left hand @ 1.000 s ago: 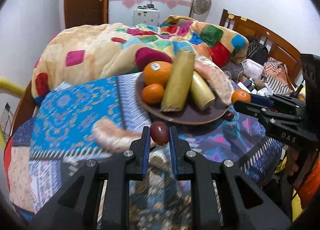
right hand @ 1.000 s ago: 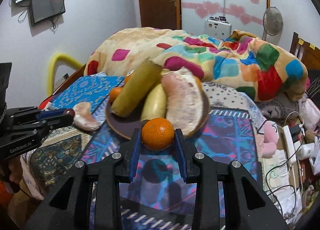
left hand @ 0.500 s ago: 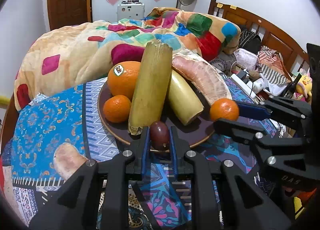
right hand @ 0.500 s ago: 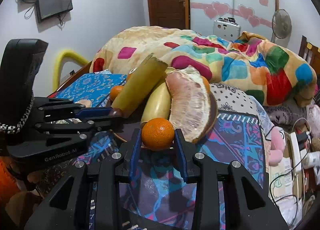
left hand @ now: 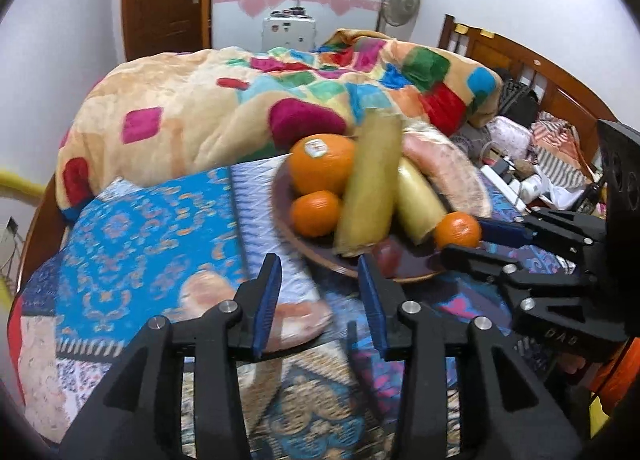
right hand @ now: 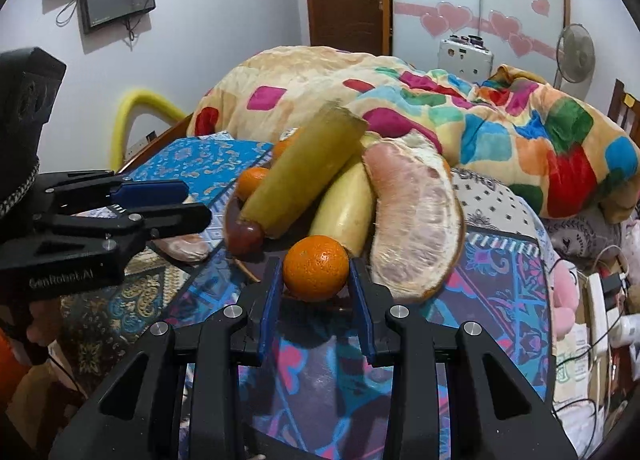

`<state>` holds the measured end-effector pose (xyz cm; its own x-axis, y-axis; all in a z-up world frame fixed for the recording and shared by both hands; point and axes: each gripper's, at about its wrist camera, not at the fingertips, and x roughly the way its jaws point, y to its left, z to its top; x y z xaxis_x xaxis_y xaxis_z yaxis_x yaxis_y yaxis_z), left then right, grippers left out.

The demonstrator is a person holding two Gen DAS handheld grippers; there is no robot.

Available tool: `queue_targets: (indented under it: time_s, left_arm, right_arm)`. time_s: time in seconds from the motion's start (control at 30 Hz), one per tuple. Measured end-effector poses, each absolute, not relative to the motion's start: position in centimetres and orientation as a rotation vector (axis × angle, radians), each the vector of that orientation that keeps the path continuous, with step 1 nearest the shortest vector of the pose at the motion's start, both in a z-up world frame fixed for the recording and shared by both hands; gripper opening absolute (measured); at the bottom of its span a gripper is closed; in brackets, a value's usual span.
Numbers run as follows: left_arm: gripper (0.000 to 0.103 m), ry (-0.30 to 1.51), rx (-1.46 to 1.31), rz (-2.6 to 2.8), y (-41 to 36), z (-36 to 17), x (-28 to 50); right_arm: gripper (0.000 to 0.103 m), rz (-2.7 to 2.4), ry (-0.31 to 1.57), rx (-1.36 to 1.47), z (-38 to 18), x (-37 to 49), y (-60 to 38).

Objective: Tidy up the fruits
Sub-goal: 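Set the date and tangerine on the plate rim, opening both tools, then grasp the second pomelo segment with the left tool while the right tool grasps a dark red date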

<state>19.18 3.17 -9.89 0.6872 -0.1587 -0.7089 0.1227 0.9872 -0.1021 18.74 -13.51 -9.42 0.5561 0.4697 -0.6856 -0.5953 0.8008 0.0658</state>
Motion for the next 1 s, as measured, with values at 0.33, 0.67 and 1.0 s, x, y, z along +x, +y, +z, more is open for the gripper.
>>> queue_targets:
  time_s: [0.33,0.67,1.0]
  left_arm:
    - [0.066,0.842,-0.031,-0.071,6.1,-11.3,18.8]
    - [0.073,0.892,-0.017,-0.038,5.8,-12.5,19.2]
    - [0.092,0.896,0.035,0.030,4.3,-13.2,20.2]
  right_arm:
    - [0.030,0.632,0.774,-0.203,-10.5,19.3,-12.3]
    - [0.045,0.616,0.802,-0.171,-10.5,20.0,-13.0]
    - [0.053,0.605,0.763,-0.218,-9.7,17.7,-14.3]
